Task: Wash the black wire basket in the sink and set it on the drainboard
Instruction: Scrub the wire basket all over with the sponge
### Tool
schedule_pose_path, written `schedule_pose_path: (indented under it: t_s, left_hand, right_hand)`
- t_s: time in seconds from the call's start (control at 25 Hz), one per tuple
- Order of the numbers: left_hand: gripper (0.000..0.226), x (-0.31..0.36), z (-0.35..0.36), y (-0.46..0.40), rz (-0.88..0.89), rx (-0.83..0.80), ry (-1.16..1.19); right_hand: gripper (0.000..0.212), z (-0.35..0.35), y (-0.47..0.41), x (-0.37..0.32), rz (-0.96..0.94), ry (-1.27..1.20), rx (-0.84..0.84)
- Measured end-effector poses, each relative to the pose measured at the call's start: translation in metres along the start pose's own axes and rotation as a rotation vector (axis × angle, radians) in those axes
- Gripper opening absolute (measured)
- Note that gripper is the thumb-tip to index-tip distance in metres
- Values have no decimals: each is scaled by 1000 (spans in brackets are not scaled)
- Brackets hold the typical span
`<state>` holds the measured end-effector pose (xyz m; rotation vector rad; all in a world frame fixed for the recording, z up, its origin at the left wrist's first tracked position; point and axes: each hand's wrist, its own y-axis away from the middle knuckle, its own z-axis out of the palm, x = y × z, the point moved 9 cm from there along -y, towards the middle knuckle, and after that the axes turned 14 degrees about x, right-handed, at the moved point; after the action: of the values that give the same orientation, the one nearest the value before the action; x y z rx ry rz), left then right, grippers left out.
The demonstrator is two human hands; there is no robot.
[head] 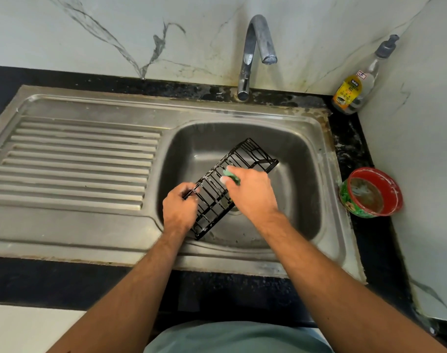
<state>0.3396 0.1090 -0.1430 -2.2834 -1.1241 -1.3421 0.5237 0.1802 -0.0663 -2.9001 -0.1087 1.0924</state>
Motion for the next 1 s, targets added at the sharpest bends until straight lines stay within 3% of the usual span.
schedule_pose_path:
  t_s: [0.16,0.36,0.6,0.72,1.0]
  left_hand:
    - [32,-4,1,-3,-34,3,2]
    - [34,3,3,-1,68,-32,-15]
    - [33,3,2,1,51,-31,20]
    - [32,3,4,1,49,-55,28]
    - [35,1,3,-2,12,-36,51]
  right_hand:
    - [29,-8,2,24,161,-90,-76]
    - [28,-6,-3,17,142,-94,-28]
    - [21,-42,-11,9,108,-167,219]
    - [23,-33,-18,5,48,-67,131]
    - [29,-28,-1,30,8,153,103]
